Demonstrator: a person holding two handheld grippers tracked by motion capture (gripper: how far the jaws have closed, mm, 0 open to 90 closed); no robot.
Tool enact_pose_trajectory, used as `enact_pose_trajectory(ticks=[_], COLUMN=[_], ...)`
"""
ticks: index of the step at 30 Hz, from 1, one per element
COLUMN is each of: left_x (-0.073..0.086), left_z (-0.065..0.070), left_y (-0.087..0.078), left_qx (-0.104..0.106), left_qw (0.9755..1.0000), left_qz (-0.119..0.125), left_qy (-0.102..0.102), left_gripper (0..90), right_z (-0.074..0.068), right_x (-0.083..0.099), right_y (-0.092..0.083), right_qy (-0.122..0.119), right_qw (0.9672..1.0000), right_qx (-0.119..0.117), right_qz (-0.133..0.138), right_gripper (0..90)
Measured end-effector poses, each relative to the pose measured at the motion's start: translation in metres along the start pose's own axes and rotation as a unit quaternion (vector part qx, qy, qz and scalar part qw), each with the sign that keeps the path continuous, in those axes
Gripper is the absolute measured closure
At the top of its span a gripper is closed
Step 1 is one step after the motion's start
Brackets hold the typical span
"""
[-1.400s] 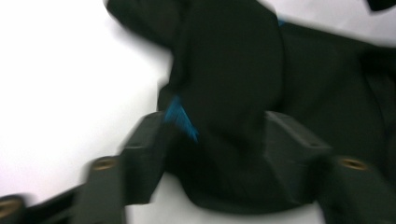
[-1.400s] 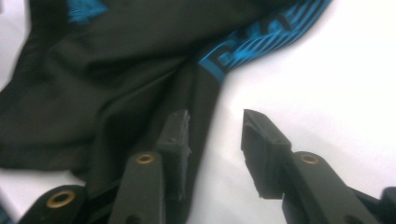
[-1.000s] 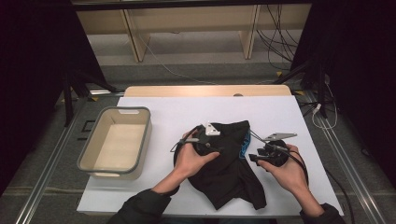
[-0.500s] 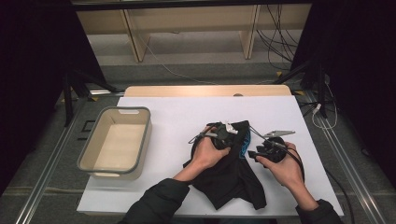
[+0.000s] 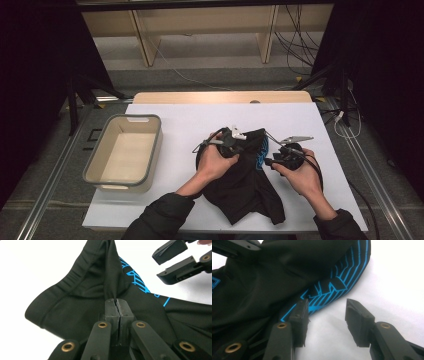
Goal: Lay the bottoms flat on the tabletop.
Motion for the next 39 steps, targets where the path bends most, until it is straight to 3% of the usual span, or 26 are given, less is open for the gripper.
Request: enact_pose_trajectory(ticks=[9, 20, 28, 32, 35, 36, 37, 39], left_x=[0.015, 0.059, 0.097, 0.105, 0.107, 0.107, 0.107, 0.105], left_z=[-0.015, -0.046, -0.068, -0.075, -0.078, -0.078, -0.078, -0.079], left_y=[-0.019, -0.061, -0.068, -0.065, -0.060, -0.059, -0.058, -0.055], left_qx=[-0.013, -0.042, -0.061, -0.064, -0.066, -0.066, -0.065, -0.066], left_qw=[0.9998, 0.9982, 0.9942, 0.9923, 0.9911, 0.9908, 0.9907, 0.9907], left_qz=[0.005, -0.004, -0.030, -0.037, -0.042, -0.041, -0.042, -0.041], left_qy=[-0.011, -0.043, -0.084, -0.100, -0.108, -0.111, -0.112, -0.112], left_gripper=[88.3, 88.3, 88.2, 88.2, 88.1, 88.1, 88.1, 88.1], right_z=[0.006, 0.019, 0.038, 0.042, 0.040, 0.038, 0.037, 0.038], right_x=[-0.011, -0.032, -0.030, -0.029, -0.029, -0.028, -0.027, -0.027], right_y=[0.005, 0.021, 0.040, 0.044, 0.046, 0.045, 0.044, 0.038], right_qy=[0.006, 0.019, 0.044, 0.053, 0.046, 0.049, 0.056, 0.051], right_qw=[0.9999, 0.9992, 0.9977, 0.9969, 0.9972, 0.9976, 0.9975, 0.9972], right_qx=[0.007, 0.028, 0.051, 0.059, 0.059, 0.049, 0.043, 0.052], right_qz=[0.012, 0.021, 0.000, 0.001, -0.002, -0.006, -0.007, -0.013], right_gripper=[53.8, 47.7, 47.1, 59.3, 82.8, 89.4, 89.9, 90.0])
Point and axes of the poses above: each handheld gripper's, and its own axes: y roughly forward along the jaws, x roughly out of its underside, z roughly to its right, the point moved 7 cm from there along y, roughly forward along the jaws, and after that the axes turned 11 degrees about -x, right-handed, at the moved point
